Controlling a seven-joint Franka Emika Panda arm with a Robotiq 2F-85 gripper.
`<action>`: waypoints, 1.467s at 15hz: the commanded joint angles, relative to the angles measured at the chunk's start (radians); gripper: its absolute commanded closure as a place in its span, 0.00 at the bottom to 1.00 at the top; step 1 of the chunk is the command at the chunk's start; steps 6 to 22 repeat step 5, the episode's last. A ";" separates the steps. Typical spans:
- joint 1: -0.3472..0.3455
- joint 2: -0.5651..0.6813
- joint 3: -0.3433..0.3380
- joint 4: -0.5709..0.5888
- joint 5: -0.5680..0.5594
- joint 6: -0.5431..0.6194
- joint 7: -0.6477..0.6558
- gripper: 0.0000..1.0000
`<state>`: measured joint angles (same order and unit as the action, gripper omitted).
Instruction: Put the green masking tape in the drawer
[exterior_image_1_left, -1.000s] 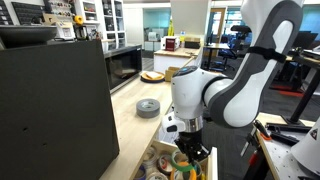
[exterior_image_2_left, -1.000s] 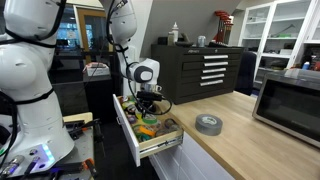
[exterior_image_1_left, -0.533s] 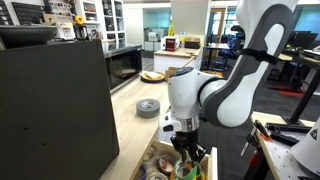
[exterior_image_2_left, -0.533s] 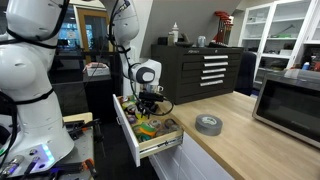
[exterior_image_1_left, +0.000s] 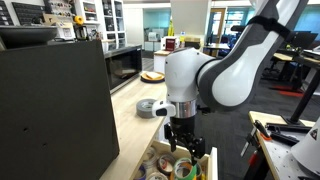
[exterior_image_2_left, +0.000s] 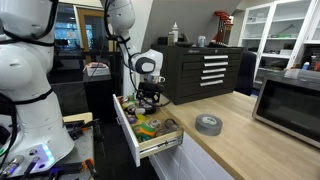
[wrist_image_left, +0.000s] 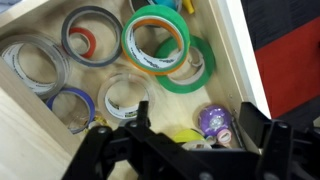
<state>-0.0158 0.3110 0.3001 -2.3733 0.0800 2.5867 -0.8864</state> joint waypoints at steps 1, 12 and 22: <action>0.009 -0.140 -0.004 -0.006 0.072 -0.128 0.040 0.00; 0.043 -0.141 -0.041 0.016 0.058 -0.139 0.057 0.00; 0.043 -0.141 -0.041 0.016 0.058 -0.139 0.057 0.00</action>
